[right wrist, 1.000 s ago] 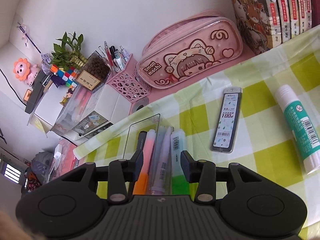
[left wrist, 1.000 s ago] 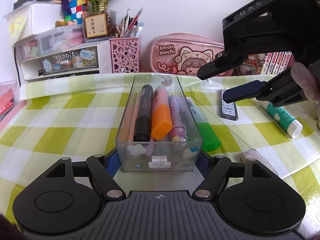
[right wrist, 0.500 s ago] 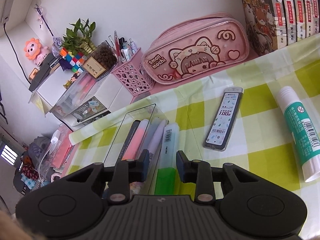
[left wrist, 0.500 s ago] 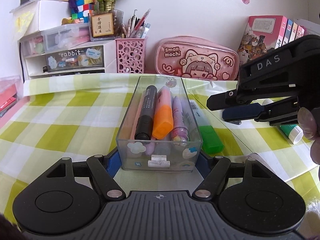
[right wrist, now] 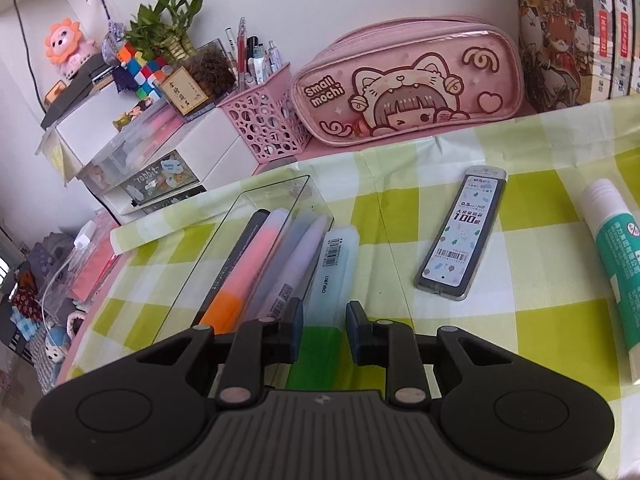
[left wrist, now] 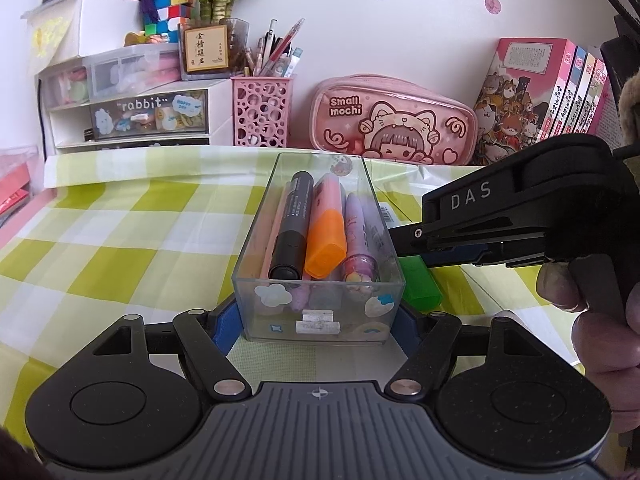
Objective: Organize stationery
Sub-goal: 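Move the right tool to the green highlighter and grasp it, then lower the green highlighter into the clear box and open the right gripper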
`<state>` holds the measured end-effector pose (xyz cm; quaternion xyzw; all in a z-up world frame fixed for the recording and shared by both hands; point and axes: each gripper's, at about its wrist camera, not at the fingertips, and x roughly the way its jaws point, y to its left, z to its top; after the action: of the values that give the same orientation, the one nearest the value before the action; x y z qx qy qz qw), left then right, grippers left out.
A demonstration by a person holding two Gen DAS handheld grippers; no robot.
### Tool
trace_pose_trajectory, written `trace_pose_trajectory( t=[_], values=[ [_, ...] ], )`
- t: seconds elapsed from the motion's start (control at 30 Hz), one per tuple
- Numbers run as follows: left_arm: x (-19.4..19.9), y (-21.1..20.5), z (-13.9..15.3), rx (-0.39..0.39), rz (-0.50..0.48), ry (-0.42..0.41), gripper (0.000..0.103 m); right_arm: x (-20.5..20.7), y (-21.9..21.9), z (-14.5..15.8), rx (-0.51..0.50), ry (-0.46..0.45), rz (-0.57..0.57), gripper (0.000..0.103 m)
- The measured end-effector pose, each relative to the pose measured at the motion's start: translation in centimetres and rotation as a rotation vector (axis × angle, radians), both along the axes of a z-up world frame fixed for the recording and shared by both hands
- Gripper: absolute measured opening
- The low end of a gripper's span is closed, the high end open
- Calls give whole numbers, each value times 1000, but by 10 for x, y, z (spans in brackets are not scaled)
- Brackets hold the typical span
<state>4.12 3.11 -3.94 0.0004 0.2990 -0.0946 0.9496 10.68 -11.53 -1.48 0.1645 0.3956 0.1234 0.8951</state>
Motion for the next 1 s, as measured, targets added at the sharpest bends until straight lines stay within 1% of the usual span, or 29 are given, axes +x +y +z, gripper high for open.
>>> trace_pose_trajectory(
  t=[0.1,0.17,0.4,0.53,0.67,0.77,1.0],
  values=[
    [0,1,0,-4,1,0,73,1,3,3,-56,-9,15,48],
    [1,0,0,8,0,1,73,0,2,4,-90,-13,1,48],
    [1,-4,-1,39,-6,0,73,-3,-16,7,-89,-6,-35,48],
    [2,-5,-1,47,-11,2,73,3,-13,11,-104,-14,-1,48],
    [1,-5,-1,51,-14,3,73,10,0,5,-163,-4,30,49],
    [1,-6,-1,55,-14,3,73,9,9,3,-214,-23,57,49],
    [1,-6,-1,53,-19,4,72,8,18,1,-290,-57,70,48]
  ],
)
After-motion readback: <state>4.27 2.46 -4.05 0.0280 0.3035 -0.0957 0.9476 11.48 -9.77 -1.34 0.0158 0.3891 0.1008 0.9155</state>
